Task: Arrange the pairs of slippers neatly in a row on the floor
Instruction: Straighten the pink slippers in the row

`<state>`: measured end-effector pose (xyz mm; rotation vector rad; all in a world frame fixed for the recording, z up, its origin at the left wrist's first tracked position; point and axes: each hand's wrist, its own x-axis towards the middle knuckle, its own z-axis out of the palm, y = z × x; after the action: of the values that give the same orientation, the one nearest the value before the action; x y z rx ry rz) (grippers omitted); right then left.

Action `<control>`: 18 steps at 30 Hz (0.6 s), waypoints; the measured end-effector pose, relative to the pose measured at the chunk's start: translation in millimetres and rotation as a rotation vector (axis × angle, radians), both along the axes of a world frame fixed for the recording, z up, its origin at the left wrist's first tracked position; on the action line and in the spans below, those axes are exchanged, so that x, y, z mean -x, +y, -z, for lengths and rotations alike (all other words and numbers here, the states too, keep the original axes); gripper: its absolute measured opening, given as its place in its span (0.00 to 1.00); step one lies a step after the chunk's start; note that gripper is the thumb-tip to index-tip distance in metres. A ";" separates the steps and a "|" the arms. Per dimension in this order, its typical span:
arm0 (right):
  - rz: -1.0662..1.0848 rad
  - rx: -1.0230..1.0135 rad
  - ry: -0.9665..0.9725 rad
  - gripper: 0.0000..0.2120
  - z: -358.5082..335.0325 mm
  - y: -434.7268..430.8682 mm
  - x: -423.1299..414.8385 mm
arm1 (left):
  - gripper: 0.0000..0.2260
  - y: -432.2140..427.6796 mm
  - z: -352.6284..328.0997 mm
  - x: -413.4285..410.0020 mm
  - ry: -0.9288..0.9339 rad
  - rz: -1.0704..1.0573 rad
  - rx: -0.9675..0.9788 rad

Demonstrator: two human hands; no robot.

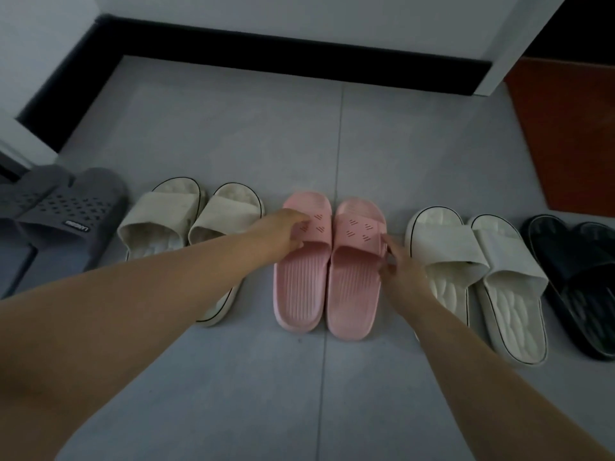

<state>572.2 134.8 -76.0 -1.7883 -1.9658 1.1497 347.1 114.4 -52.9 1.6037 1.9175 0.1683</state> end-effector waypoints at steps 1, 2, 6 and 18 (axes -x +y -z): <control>0.002 0.001 0.005 0.25 0.8 -0.3 -0.4 | 0.25 0.4 0.0 -0.4 -0.001 0.001 0.001; 0.006 0.002 0.004 0.25 1.8 -0.2 -1.1 | 0.25 0.7 0.0 -1.1 0.001 0.002 -0.002; 0.018 0.024 0.055 0.25 3.0 1.7 -4.3 | 0.25 0.0 0.1 -4.9 0.003 0.028 -0.027; -0.212 -0.027 -0.011 0.25 -46.1 31.7 -37.2 | 0.26 20.3 -24.9 -28.5 0.031 0.116 -0.062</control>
<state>609.4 166.6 -29.9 -1.6060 -2.2092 1.1699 375.6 134.8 -28.0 1.7627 1.8530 0.1569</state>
